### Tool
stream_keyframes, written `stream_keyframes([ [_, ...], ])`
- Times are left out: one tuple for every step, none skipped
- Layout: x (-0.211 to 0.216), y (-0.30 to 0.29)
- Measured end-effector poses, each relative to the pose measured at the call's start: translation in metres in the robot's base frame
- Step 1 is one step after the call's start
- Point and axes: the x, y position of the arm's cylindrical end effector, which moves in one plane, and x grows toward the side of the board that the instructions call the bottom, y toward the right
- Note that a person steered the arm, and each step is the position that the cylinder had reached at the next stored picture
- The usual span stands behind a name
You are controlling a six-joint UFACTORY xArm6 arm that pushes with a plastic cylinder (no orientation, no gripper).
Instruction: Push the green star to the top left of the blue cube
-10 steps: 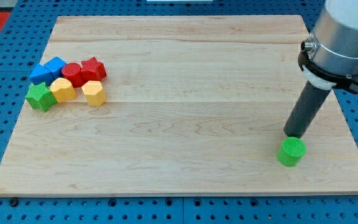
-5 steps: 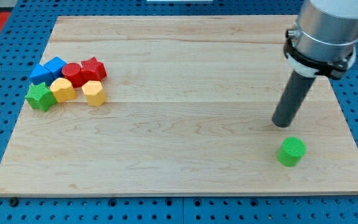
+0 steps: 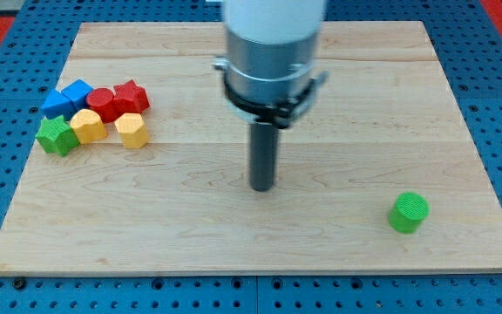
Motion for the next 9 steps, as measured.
stream_keyframes([
  [-0.005,-0.08],
  [0.012,-0.145],
  [-0.006,-0.201],
  [-0.019,-0.227],
  [-0.034,-0.237],
  [-0.069,-0.25],
  [-0.064,-0.25],
  [-0.001,-0.25],
  [-0.052,-0.284],
])
